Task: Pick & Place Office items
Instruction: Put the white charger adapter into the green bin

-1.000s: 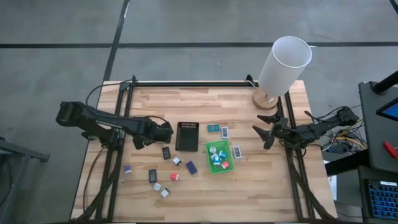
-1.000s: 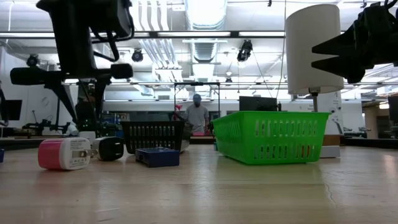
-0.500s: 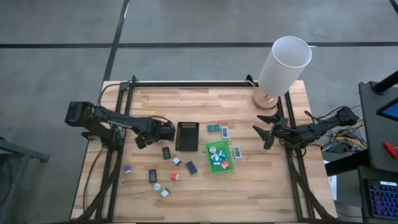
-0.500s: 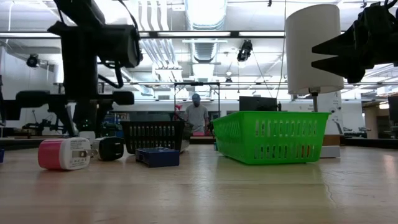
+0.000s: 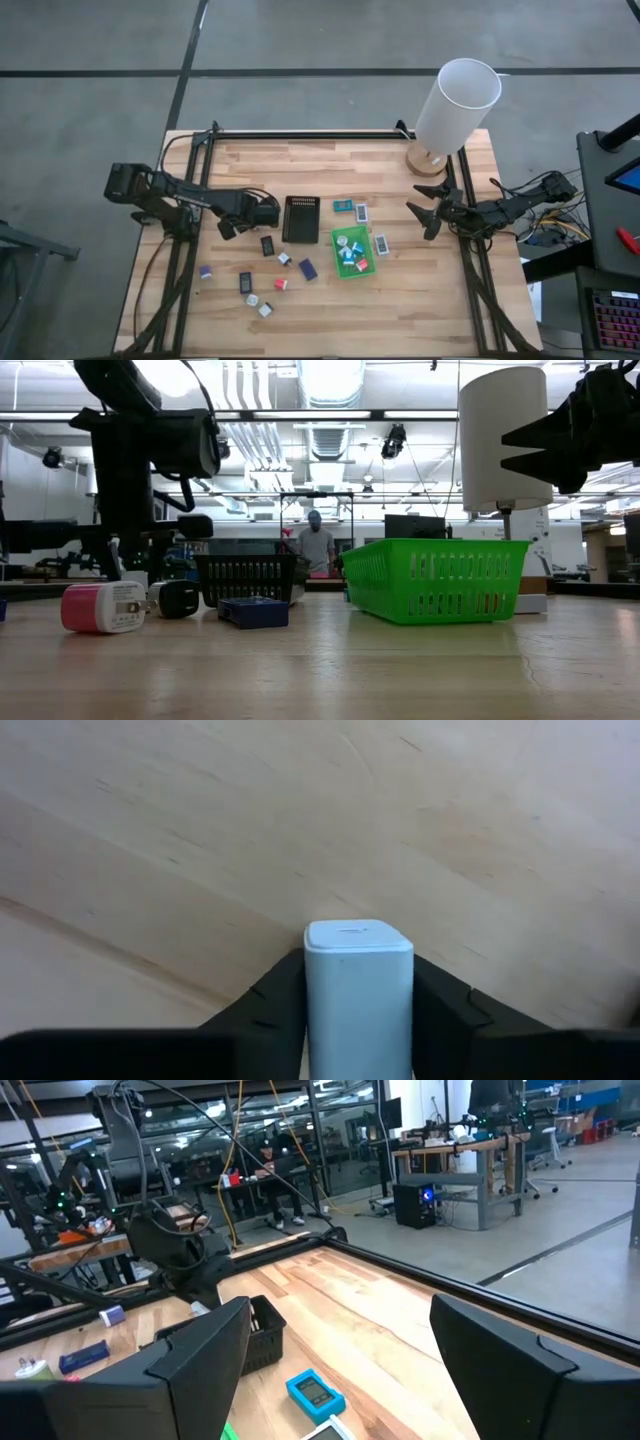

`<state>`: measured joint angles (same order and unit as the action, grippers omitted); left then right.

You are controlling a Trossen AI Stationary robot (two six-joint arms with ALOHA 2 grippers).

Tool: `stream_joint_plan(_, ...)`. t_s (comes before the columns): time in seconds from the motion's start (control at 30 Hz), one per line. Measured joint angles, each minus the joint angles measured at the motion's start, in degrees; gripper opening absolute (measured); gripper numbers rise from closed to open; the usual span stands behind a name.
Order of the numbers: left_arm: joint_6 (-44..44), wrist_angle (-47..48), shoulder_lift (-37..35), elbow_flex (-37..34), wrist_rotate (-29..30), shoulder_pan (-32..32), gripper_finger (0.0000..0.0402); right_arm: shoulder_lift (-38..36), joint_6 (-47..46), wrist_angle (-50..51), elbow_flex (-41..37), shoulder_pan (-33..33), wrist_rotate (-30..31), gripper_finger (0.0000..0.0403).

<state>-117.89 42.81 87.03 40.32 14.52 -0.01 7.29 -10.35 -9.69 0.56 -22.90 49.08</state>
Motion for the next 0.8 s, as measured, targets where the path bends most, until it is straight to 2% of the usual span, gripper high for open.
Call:
stream_joint_plan(0.17,0.02,-0.28,-0.05,-0.04,0.07,0.0,0.0121,0.0,0.0,0.0,0.0,0.0,0.0,0.0303)
stream_joint_plan(0.33,1.52,-1.03,0.02,-0.04,0.37,0.0,0.0133,0.0,0.0,0.0,0.0,0.0,0.02,0.0297)
stream_joint_plan(0.5,2.78,-1.02,-0.12,0.41,0.51,0.0,0.0122,0.0,0.0,0.02,0.0,0.0,0.02,0.0295)
stream_joint_plan(0.8,5.39,-0.38,-4.66,0.76,2.72,0.0,0.0123,0.0,0.0,0.0,0.0,-0.02,0.02,0.0307)
